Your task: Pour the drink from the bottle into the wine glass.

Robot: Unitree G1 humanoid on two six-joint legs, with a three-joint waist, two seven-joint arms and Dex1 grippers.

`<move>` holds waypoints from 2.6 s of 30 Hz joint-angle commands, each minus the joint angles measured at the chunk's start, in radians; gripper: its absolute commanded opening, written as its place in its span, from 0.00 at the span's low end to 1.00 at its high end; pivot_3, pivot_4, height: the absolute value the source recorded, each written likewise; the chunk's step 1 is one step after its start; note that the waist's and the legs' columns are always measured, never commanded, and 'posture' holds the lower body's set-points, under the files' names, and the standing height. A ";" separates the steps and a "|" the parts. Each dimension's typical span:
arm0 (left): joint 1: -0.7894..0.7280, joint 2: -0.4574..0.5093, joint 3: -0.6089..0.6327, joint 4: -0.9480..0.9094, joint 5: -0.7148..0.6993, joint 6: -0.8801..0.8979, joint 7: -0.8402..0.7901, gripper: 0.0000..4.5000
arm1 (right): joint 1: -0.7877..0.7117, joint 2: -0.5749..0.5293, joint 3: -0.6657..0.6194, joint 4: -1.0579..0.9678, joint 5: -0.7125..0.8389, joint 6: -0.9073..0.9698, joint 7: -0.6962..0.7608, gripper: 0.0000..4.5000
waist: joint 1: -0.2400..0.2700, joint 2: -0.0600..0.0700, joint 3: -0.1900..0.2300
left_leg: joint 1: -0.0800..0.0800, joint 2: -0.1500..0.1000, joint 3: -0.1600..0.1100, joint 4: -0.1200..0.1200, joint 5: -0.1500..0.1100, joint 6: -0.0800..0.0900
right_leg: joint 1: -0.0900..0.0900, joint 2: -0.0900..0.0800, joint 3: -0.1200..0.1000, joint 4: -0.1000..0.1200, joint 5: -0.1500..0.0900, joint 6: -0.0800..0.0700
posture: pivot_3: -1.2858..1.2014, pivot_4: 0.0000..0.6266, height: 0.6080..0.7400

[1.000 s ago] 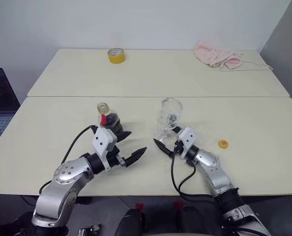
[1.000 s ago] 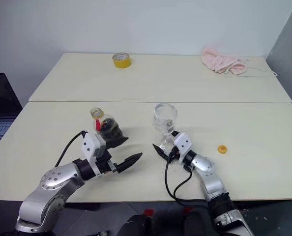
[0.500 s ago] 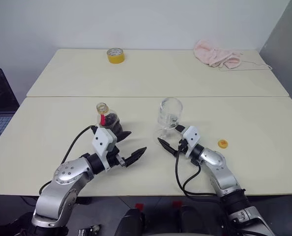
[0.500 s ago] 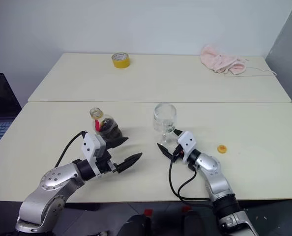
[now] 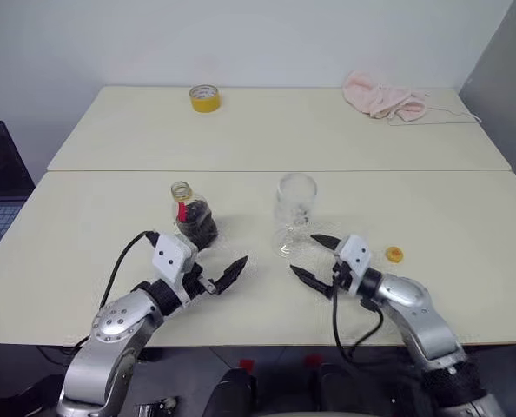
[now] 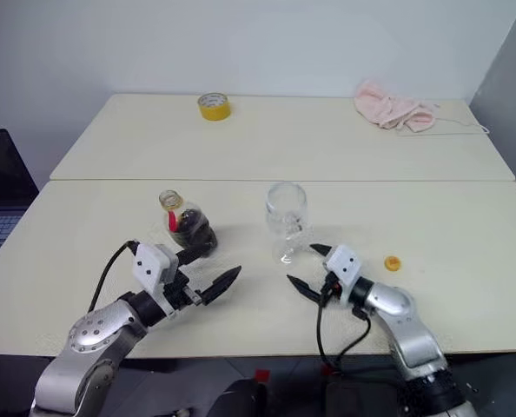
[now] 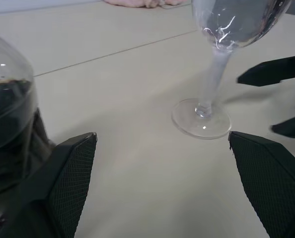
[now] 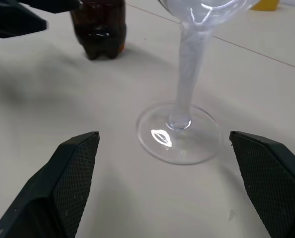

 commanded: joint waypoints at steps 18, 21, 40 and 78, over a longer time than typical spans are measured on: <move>0.097 -0.091 0.139 0.011 0.079 -0.139 0.152 1.00 | -0.057 -0.175 -0.106 -0.378 0.339 0.343 0.081 1.00 | 0.004 -0.001 0.000 | -0.001 0.000 0.000 0.001 -0.002 0.004 | 0.001 0.000 -0.001 -0.001 0.000 0.000 | 0.52 0.24 1.00; 0.025 -0.054 0.148 0.081 0.074 -0.131 0.121 1.00 | -0.064 -0.179 -0.097 -0.385 0.338 0.348 0.079 1.00 | 0.004 -0.001 0.000 | -0.001 0.000 -0.001 0.001 -0.002 0.003 | 0.001 0.000 -0.002 -0.001 0.000 0.000 | 0.52 0.24 1.00; -0.206 -0.031 0.065 0.344 0.124 -0.159 0.046 1.00 | -0.066 -0.182 -0.096 -0.401 0.328 0.352 0.048 1.00 | 0.003 -0.001 0.000 | -0.001 0.000 -0.001 0.001 -0.001 0.002 | 0.001 0.000 -0.002 -0.001 0.000 0.000 | 0.52 0.24 1.00; -0.308 -0.057 0.052 0.380 0.131 -0.129 0.079 0.20 | -0.044 -0.194 -0.123 -0.465 0.345 0.340 0.051 1.00 | 0.003 -0.001 0.000 | -0.001 -0.001 -0.001 0.002 -0.001 0.001 | 0.000 0.000 -0.002 0.000 0.000 0.000 | 0.52 0.24 1.00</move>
